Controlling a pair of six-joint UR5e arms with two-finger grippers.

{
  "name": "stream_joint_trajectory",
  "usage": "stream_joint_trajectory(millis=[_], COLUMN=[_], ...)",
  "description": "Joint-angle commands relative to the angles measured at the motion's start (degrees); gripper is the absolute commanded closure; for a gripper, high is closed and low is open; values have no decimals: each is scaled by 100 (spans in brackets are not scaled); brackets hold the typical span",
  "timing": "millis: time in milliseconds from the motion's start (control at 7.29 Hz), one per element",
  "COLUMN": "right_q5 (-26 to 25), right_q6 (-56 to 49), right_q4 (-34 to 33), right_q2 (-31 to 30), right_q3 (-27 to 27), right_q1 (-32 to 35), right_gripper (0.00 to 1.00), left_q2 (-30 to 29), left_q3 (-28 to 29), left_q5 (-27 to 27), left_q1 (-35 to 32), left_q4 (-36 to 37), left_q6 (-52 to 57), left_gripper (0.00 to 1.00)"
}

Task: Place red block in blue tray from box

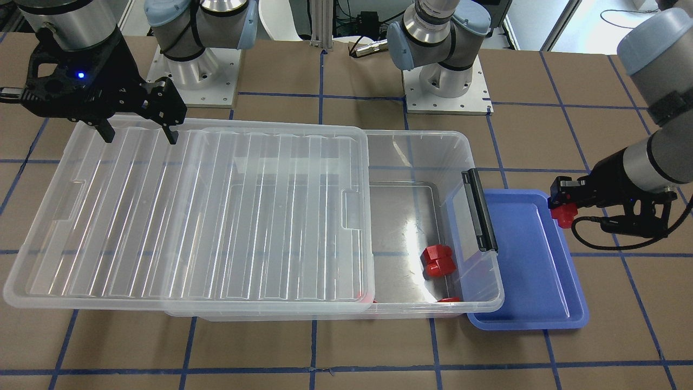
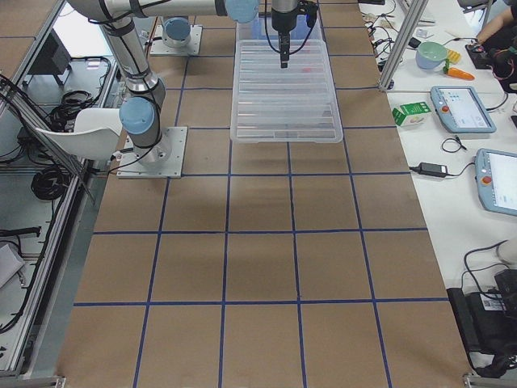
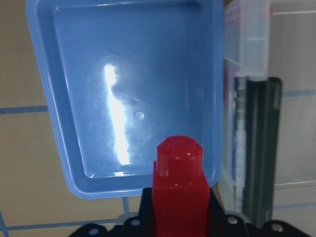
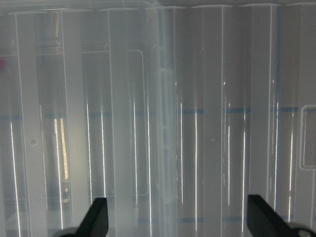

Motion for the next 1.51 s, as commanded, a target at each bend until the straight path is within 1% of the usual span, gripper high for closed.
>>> stream_joint_trajectory(millis=[0,137,548,823,960,1097,1234,1371], right_q5=[-1,-1,-1,-1,7,16,103,104], right_q6=[0,0,0,-18,-514,-980,-1176,-2065], right_q4=[13,-4,-5,-22,-100,-84,-66,-84], right_q2=[-9,0,0,9,44,105,123,184], right_q3=[0,-9,9,17,9,17,9,87], right_q1=[0,0,0,0,-139,-645,-1303,-1771], right_gripper=[0,0,0,0,0,0,0,0], left_q2=[-368,-526,-826,-993,-1124,-1230,-1275,-1292], left_q3=[-514,-656,-929,-974,-982,-974,-965,-965], left_q5=[10,-7,-69,-52,-60,-60,-60,-60], left_q1=[180,180,171,171,171,162,145,136], left_q4=[1026,1301,1365,1549,1802,1900,1927,2023], left_q6=[162,57,-251,-322,-322,-340,-340,-349], left_gripper=[100,100,100,100,100,100,100,79])
